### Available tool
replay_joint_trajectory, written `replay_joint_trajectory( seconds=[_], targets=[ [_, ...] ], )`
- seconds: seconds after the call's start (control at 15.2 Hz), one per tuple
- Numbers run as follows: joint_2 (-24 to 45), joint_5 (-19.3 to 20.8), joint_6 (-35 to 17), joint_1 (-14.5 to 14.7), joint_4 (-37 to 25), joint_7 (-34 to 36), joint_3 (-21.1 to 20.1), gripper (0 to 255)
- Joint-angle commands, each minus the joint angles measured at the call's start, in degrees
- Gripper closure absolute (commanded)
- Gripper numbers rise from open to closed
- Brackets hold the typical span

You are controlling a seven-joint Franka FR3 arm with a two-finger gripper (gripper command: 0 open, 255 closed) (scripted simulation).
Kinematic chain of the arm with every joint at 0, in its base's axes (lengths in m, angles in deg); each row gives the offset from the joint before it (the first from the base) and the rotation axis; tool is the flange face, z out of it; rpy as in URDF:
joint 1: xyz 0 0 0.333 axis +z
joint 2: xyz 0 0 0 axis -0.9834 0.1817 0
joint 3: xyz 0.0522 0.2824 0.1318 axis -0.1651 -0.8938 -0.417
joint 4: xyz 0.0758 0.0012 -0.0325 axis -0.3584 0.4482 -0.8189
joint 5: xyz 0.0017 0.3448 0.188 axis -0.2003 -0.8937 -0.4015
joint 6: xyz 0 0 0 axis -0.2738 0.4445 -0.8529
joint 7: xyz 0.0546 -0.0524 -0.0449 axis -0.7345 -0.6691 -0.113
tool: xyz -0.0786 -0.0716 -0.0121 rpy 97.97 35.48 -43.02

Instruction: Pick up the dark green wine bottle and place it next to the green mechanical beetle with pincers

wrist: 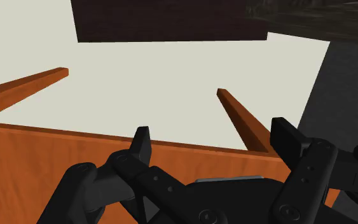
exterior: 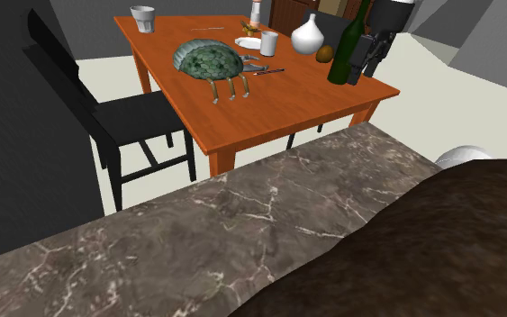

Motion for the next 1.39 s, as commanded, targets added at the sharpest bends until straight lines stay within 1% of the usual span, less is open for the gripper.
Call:
replay_joint_trajectory(
  seconds=[0.0,0.4,0.73,1.06,1.32],
  targets=[
    [0.00,0.00,0.00,0.00,0.00,0.00,0.00,0],
    [0.78,3.18,-9.32,-2.06,0.77,-7.29,7.55,0],
    [3.07,4.18,-17.11,-3.00,-0.12,-13.41,14.16,0],
    [6.62,3.35,-24.46,-2.80,-2.48,-19.86,21.16,0],
    [10.17,1.15,-29.69,-1.51,-5.43,-25.47,27.22,0]
  ],
)
